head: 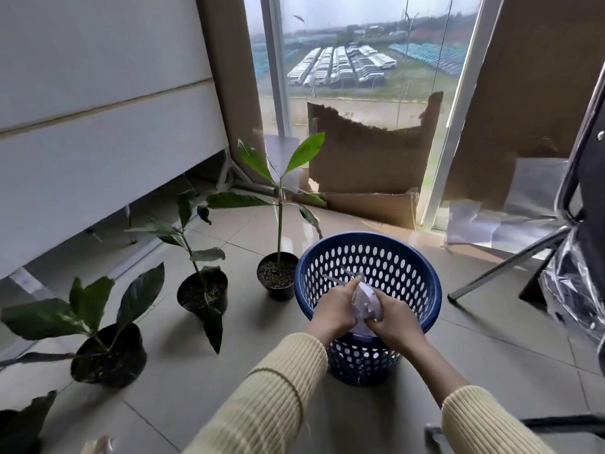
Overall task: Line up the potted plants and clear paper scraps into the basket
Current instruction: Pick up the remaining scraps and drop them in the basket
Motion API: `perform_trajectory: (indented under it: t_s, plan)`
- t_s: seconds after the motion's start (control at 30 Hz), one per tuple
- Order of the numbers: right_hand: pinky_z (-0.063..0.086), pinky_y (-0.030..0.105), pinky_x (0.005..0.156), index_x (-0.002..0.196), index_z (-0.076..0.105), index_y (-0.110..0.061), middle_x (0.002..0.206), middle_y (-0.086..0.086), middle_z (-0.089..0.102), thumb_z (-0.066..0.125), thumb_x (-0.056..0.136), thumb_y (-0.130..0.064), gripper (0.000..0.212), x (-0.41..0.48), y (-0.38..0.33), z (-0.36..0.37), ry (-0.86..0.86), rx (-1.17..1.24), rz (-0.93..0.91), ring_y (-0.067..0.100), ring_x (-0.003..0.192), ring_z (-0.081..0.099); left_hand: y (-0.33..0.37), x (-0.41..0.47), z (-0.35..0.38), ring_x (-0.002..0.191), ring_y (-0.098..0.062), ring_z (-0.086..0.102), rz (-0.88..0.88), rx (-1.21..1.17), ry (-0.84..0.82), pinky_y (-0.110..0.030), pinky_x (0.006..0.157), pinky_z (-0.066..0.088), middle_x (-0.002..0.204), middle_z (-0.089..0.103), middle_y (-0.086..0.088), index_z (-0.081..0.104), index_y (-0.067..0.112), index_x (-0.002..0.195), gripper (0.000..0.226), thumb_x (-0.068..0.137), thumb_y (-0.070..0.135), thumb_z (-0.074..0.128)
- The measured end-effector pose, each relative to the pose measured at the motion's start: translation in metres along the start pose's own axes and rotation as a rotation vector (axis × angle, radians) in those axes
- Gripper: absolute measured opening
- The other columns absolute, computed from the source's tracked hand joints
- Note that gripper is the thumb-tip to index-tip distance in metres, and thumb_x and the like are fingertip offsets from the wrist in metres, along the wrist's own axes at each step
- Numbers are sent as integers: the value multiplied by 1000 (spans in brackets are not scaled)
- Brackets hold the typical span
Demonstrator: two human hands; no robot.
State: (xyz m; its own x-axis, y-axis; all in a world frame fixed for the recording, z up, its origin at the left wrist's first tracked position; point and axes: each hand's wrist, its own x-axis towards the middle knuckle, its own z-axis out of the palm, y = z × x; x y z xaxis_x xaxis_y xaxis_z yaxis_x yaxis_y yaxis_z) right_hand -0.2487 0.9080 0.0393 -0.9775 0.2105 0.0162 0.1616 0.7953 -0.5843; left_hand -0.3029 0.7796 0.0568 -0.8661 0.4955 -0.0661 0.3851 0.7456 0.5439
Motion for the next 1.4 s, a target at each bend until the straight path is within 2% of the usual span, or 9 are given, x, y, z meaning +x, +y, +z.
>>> perform_trajectory:
  t_s: [0.07,0.2,0.33,0.47,0.57,0.67,0.87,1.17,1.4]
  plan:
    - [45,25,63,141,40,-30,100,2,69,69,78,-27,69,3,1,3,49,-6,3,20,79,63,-4,1,3,104,-20,57,0,35,-4,-33,94,49,122,56,-7,23,28,146,85,77,5,68]
    - [47,28,68,148,25,-30,119,5,64,71,71,-30,90,5,1,9,74,10,41,22,93,63,-12,2,9,119,-23,49,-29,33,23,-35,105,40,135,46,-7,24,21,146,81,79,12,69]
    - [45,27,70,146,26,-33,131,-1,58,66,71,-36,85,1,1,14,120,-13,19,20,105,60,-16,-5,10,115,-22,54,57,38,158,-35,100,46,135,46,-2,45,15,134,55,83,7,63]
    - [47,38,90,146,31,-22,141,5,49,65,78,-37,77,2,-6,15,153,10,-9,24,120,53,-23,-23,5,108,-24,57,154,85,365,-35,91,52,126,54,-7,55,9,122,36,86,6,56]
    - [40,40,104,142,36,-9,139,13,48,69,81,-27,72,4,-27,21,210,138,-56,27,126,47,-37,-43,-6,104,-25,59,191,137,483,-35,85,55,117,59,-8,59,9,115,33,81,5,59]
    - [42,43,103,135,43,-2,129,18,53,70,79,-17,63,4,-60,33,276,137,-184,31,119,50,-58,-68,-22,100,-26,61,174,193,546,-35,82,55,112,63,-8,62,10,110,38,73,5,67]
    - [43,45,95,128,50,-2,119,18,56,71,77,-12,56,-8,-144,76,276,132,-446,35,110,49,-116,-138,-63,98,-26,61,-22,302,618,-33,81,53,110,63,-6,62,13,110,41,70,11,68]
    - [46,45,88,123,56,-5,114,17,59,71,73,-11,53,-76,-254,187,-13,111,-685,38,105,50,-207,-293,-101,93,-26,61,-358,367,741,-30,80,53,104,64,-8,65,8,106,37,69,6,65]
    - [46,43,90,123,56,-6,115,15,59,70,73,-9,52,-158,-321,274,-232,108,-798,36,106,51,-276,-422,-93,109,-22,50,-704,330,717,-31,91,43,120,56,-5,55,12,121,37,84,14,54]
